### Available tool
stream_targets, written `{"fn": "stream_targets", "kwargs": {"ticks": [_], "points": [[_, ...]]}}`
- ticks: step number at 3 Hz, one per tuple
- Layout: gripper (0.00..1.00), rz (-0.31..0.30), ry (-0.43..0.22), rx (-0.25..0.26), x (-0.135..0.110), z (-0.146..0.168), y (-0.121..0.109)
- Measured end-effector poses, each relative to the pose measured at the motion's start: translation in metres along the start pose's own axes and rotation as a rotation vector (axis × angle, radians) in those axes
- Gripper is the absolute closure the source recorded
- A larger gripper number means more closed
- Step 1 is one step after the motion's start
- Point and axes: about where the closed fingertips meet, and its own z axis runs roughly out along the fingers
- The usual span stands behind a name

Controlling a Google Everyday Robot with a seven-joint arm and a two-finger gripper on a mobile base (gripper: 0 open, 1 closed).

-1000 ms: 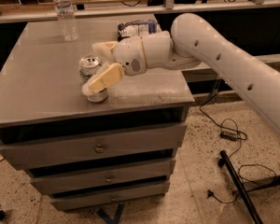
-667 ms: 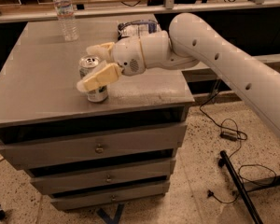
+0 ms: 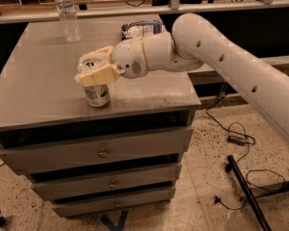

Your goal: Move 7up can near water bottle

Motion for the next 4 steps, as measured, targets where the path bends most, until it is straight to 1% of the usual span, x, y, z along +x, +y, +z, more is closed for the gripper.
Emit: {"fn": "stream_targets", "kwargs": {"ticks": [1, 2, 3, 4], "points": [[0.96, 0.002, -0.009, -0.003, 0.000, 0.001, 0.003], [1.00, -0.015, -0.051, 0.005, -0.013, -0.013, -0.016], [1.00, -0.054, -0.069, 0.057, -0.051, -0.039, -0.051], [1.00, -0.074, -0.069, 0.179, -0.110, -0.071, -0.099]]}}
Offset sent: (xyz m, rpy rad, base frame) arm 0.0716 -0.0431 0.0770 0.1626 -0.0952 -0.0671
